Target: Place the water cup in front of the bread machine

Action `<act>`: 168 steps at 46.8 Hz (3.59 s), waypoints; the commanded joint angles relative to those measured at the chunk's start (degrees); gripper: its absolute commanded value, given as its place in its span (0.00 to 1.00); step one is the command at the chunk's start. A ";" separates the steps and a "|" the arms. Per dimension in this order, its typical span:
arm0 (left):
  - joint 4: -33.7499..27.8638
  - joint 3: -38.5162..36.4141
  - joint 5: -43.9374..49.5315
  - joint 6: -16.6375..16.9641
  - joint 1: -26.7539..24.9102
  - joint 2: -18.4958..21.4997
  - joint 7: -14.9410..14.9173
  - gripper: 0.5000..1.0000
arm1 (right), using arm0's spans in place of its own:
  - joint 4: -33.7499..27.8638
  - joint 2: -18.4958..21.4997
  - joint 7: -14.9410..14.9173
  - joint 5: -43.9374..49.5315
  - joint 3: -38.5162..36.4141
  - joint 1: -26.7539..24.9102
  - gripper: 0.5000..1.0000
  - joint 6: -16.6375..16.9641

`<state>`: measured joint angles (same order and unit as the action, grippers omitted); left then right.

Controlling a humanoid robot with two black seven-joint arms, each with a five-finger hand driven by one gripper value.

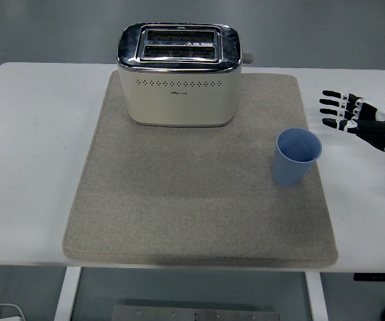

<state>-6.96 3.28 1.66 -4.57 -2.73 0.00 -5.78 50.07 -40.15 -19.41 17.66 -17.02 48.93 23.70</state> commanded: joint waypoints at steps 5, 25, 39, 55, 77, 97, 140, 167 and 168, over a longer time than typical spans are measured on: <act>-0.07 -0.03 -0.08 0.00 0.01 0.00 0.07 1.00 | 0.03 -2.47 -0.98 0.10 -0.29 -1.12 0.83 1.35; -0.25 -0.29 -0.08 0.00 0.10 0.00 -0.02 1.00 | 1.08 -6.52 -6.34 -1.05 -0.82 -7.97 0.83 0.56; -0.16 -0.38 -0.08 -0.09 0.18 0.00 -0.02 1.00 | 3.28 -6.78 -7.13 -1.05 -4.60 -10.79 0.83 -0.84; 0.02 -0.38 -0.08 -0.09 0.18 0.00 -0.02 1.00 | 3.28 -6.17 -7.13 -1.05 -4.60 -10.88 0.83 -0.84; 0.02 -0.38 -0.08 0.00 0.18 0.00 -0.02 1.00 | 3.28 -5.55 -7.04 -1.05 -4.69 -10.88 0.83 -0.76; -0.07 -0.38 -0.08 0.00 0.18 0.00 -0.02 1.00 | 7.49 -5.99 -6.60 -1.05 -4.86 -10.79 0.83 -1.28; 0.02 -0.38 -0.08 0.00 0.18 0.00 -0.02 1.00 | 16.46 -5.64 -8.80 -1.05 -6.53 -17.29 0.83 -8.40; 0.02 -0.38 -0.08 0.00 0.18 0.00 -0.02 1.00 | 16.99 -0.36 -9.24 -1.05 -9.43 -22.13 0.83 -9.72; 0.02 -0.38 -0.08 0.00 0.18 0.00 -0.02 1.00 | 16.99 -0.19 -9.24 -1.05 -9.44 -22.13 0.83 -9.81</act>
<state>-6.98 2.90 1.58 -4.57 -2.51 0.00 -5.80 67.07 -40.71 -28.62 16.61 -26.26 27.05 13.97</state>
